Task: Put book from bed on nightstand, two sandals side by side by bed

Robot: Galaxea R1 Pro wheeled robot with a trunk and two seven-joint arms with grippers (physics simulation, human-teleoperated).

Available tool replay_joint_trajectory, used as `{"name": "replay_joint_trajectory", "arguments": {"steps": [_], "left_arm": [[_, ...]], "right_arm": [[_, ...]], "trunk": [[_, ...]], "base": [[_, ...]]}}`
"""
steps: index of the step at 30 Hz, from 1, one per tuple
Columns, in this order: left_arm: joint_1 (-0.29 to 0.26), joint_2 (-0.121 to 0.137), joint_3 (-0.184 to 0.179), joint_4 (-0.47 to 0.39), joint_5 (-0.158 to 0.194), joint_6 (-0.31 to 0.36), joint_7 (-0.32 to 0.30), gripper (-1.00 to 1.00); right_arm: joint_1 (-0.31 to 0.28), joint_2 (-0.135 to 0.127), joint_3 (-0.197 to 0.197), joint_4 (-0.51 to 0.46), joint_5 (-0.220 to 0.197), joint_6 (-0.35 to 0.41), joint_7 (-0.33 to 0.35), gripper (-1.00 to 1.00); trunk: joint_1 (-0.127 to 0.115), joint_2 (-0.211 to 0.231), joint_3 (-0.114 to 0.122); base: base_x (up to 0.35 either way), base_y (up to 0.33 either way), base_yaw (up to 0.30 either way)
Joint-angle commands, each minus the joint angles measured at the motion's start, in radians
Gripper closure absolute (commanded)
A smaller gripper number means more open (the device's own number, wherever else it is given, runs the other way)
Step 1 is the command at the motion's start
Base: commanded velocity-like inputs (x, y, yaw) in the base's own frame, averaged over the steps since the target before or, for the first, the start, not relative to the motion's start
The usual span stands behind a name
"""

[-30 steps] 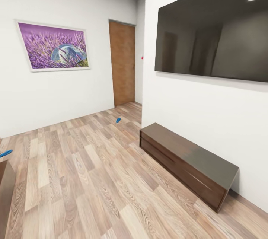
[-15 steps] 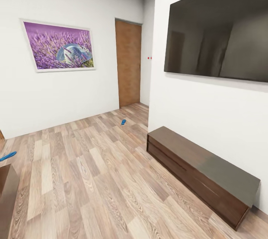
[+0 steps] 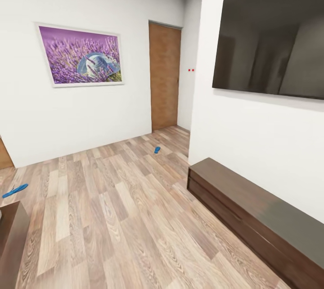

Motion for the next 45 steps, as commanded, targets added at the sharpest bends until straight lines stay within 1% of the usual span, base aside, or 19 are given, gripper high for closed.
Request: {"name": "replay_joint_trajectory", "arguments": {"steps": [1, 36, 45], "left_arm": [[0.0, 0.0, 0.001, 0.0, 0.001, -0.003, 0.0, -1.0], [0.0, 0.0, 0.002, 0.0, 0.001, -0.003, 0.0, -1.0], [0.0, 0.0, 0.002, 0.0, 0.001, -0.003, 0.0, -1.0]], "right_arm": [[0.0, 0.0, -0.002, 0.0, -0.001, -0.002, 0.0, -1.0], [0.0, 0.0, -0.002, 0.0, 0.001, -0.002, 0.0, -1.0], [0.0, 0.0, -0.002, 0.0, 0.001, -0.002, 0.0, -1.0]], "trunk": [[0.0, 0.0, -0.001], [0.0, 0.0, -0.001], [0.0, 0.0, -0.001]], "base": [[0.234, 0.013, 0.004], [0.248, 0.001, 0.0], [0.259, 0.092, 0.0]]}}
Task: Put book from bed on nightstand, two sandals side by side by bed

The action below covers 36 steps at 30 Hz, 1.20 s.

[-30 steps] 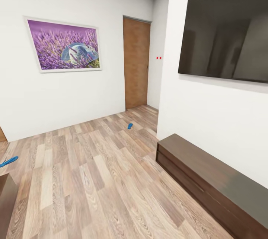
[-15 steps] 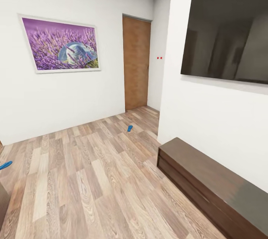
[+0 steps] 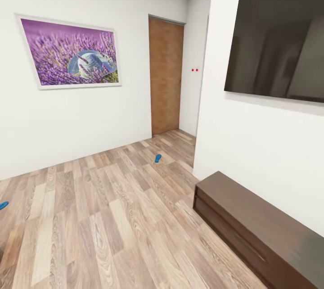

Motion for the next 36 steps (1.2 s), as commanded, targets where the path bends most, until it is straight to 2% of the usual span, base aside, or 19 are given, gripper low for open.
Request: {"name": "replay_joint_trajectory", "arguments": {"steps": [1, 26, 36], "left_arm": [[0.0, 0.0, 0.001, 0.0, 0.001, -0.003, 0.0, -1.0], [0.0, 0.0, 0.001, 0.001, 0.001, -0.003, 0.0, -1.0], [0.0, 0.0, 0.001, 0.001, 0.001, -0.003, 0.0, -1.0]], "right_arm": [[0.0, 0.0, -0.002, 0.0, 0.0, -0.002, 0.0, -1.0], [0.0, 0.0, -0.002, 0.0, -0.001, -0.002, 0.0, -1.0], [0.0, 0.0, -0.002, 0.0, 0.0, -0.002, 0.0, -1.0]], "trunk": [[0.0, 0.0, -0.001], [0.0, 0.0, -0.001], [0.0, 0.0, -0.001]], "base": [[0.262, 0.132, 0.0], [0.263, 0.124, 0.0], [0.264, 0.024, 0.0]]}}
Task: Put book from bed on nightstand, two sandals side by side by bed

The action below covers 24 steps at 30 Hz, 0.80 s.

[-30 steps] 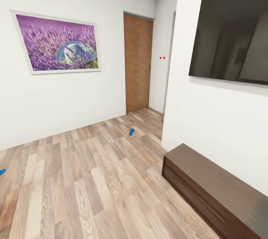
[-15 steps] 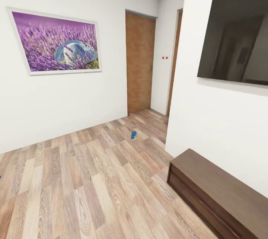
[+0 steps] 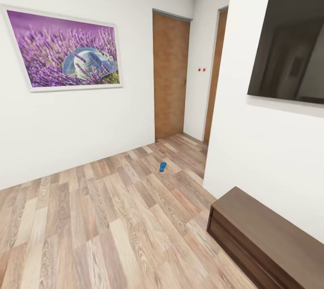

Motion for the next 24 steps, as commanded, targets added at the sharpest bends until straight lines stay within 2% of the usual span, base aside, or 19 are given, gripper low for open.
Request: {"name": "replay_joint_trajectory", "arguments": {"steps": [1, 24], "left_arm": [[0.0, 0.0, 0.001, 0.0, 0.001, -0.003, 0.0, -1.0], [0.0, 0.0, 0.001, 0.0, 0.001, -0.003, 0.0, -1.0]], "right_arm": [[0.0, 0.0, -0.002, 0.0, 0.0, -0.002, 0.0, -1.0], [0.0, 0.0, -0.002, 0.0, -0.001, -0.002, 0.0, -1.0]], "trunk": [[0.0, 0.0, -0.001], [0.0, 0.0, -0.001]], "base": [[0.265, 0.032, 0.0], [0.265, 0.109, 0.0]]}}
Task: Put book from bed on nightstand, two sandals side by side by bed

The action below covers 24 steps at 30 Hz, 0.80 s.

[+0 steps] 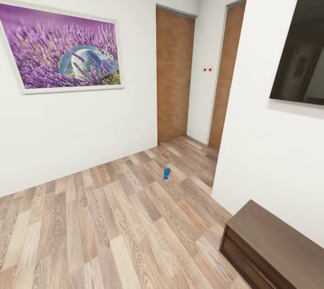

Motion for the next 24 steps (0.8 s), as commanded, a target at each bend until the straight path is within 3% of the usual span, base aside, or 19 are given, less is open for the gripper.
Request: {"name": "replay_joint_trajectory", "arguments": {"steps": [1, 24], "left_arm": [[0.0, 0.0, 0.001, 0.001, 0.001, -0.003, 0.0, -1.0], [0.0, 0.0, 0.001, 0.0, 0.001, -0.003, 0.0, -1.0]], "right_arm": [[0.0, 0.0, -0.002, 0.0, 0.0, -0.002, 0.0, -1.0], [0.0, 0.0, -0.002, 0.0, 0.0, -0.002, 0.0, -1.0]], "trunk": [[0.0, 0.0, -0.001], [0.0, 0.0, -0.001]], "base": [[0.265, 0.145, 0.0], [0.265, 0.033, 0.0]]}}
